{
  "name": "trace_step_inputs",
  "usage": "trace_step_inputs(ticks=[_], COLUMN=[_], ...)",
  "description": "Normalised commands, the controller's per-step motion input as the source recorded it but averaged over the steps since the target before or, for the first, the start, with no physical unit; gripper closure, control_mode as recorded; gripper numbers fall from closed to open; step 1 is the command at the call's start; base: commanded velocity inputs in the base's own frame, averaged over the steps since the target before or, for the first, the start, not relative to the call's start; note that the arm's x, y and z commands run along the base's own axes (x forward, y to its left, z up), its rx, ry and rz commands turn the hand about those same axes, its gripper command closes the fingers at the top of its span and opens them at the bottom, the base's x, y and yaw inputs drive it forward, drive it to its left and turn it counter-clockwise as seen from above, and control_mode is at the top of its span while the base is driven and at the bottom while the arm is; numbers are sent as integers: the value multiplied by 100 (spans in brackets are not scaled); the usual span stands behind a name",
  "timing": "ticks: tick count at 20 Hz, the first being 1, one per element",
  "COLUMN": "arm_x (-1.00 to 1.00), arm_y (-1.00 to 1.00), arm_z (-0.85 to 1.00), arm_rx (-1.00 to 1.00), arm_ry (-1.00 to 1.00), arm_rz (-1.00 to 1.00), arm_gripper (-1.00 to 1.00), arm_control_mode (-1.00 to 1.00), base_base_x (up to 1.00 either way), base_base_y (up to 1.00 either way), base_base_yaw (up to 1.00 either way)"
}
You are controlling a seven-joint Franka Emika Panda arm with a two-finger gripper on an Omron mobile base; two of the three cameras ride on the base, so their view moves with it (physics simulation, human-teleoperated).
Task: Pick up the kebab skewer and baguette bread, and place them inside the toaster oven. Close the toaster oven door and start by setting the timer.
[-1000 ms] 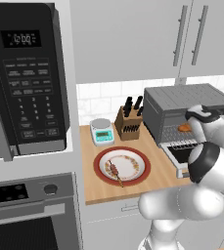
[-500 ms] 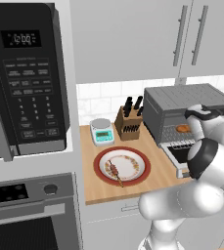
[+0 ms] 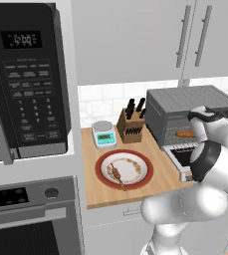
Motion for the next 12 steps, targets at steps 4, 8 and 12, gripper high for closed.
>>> trace_step_inputs(ticks=[4,8,12], arm_x=[-3,-59,-74], arm_y=[0,0,29], arm_z=[0,31,40], arm_rx=[0,-1,-6], arm_ry=[0,0,0], arm_rz=[0,0,3], arm_gripper=[-100,-100,-100], arm_control_mode=[-100,-100,-100], base_base_x=[0,0,0], base_base_y=[0,0,0], base_base_yaw=[0,0,0])
